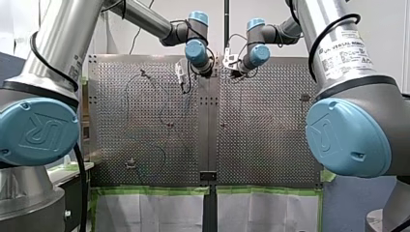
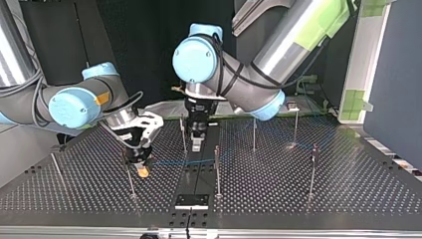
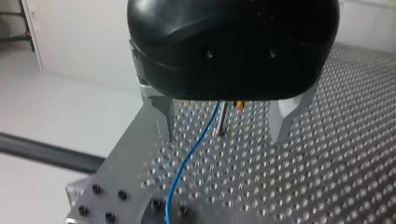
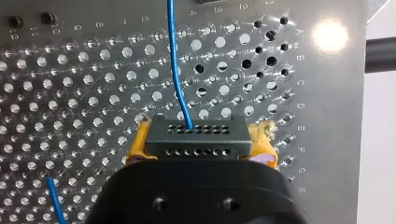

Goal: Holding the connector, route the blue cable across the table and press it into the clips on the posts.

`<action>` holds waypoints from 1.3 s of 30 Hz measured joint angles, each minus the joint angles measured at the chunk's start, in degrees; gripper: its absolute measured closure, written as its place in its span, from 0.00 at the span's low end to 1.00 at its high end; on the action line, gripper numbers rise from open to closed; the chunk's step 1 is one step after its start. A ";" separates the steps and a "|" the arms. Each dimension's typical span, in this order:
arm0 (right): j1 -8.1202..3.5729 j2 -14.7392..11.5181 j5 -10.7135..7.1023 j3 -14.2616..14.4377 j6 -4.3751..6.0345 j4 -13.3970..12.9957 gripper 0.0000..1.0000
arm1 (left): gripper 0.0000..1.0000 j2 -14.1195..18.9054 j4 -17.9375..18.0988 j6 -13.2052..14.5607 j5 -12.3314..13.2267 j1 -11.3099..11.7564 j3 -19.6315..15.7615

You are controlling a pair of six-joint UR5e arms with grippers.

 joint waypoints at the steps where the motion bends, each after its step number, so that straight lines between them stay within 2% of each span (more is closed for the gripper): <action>1: 0.00 0.00 0.00 0.00 0.00 0.00 1.00 | 0.00 -0.38 0.10 0.00 0.05 0.31 0.40; 14: -0.01 0.05 0.00 0.00 0.14 -0.07 1.00 | 0.00 -1.54 0.54 0.00 1.13 2.74 6.65; 23: -0.17 0.10 -0.04 0.01 0.17 -0.09 1.00 | 0.00 -4.69 -1.58 0.15 2.36 2.51 8.85; 29: -0.32 0.15 -0.08 0.00 0.17 -0.12 1.00 | 0.00 -5.72 -2.78 0.44 1.21 2.07 9.59; 39: -0.44 0.17 -0.08 0.01 0.18 -0.12 1.00 | 0.00 -5.64 -3.16 0.32 -0.37 1.94 10.17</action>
